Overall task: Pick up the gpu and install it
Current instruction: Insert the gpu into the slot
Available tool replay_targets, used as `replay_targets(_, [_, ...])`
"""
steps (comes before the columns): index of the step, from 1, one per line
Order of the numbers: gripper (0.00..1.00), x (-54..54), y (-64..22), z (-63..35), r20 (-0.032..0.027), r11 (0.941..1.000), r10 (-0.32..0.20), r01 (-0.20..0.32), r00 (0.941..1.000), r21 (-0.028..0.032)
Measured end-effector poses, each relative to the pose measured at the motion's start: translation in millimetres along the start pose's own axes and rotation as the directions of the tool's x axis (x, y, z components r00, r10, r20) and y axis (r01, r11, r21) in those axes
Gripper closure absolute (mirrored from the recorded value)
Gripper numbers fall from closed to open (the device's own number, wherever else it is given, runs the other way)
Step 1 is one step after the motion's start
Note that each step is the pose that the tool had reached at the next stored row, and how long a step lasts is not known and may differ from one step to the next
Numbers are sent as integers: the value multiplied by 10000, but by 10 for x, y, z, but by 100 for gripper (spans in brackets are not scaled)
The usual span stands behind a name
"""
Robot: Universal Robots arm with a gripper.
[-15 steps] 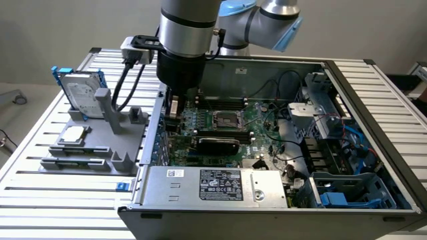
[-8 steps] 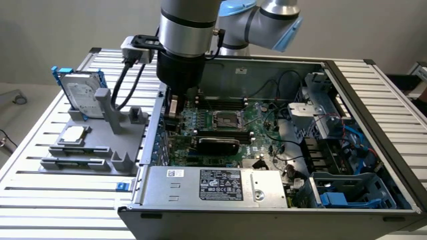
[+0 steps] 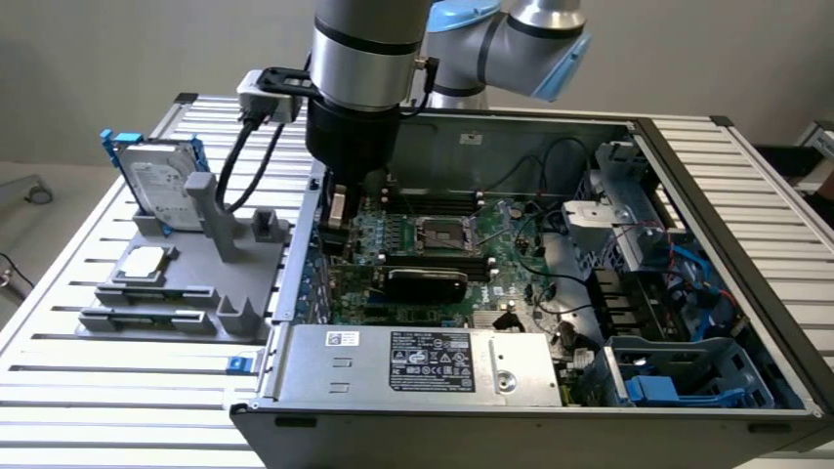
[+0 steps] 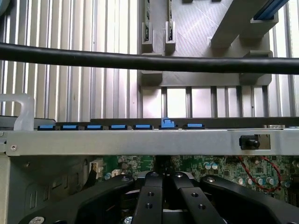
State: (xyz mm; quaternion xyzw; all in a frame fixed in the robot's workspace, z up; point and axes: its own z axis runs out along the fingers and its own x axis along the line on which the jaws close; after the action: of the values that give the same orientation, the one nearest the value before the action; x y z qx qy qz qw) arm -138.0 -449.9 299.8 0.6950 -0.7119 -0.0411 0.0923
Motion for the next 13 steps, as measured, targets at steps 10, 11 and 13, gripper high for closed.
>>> replay_targets(10, [87, -14, 11, 42, 21, 9999, 107, -107, 9999, -3])
replay_targets(11, [87, -14, 11, 44, 24, 9999, 110, -110, 9999, -2])
replay_targets(13, [87, -14, 11, 45, 26, 9999, 113, -113, 9999, 0])
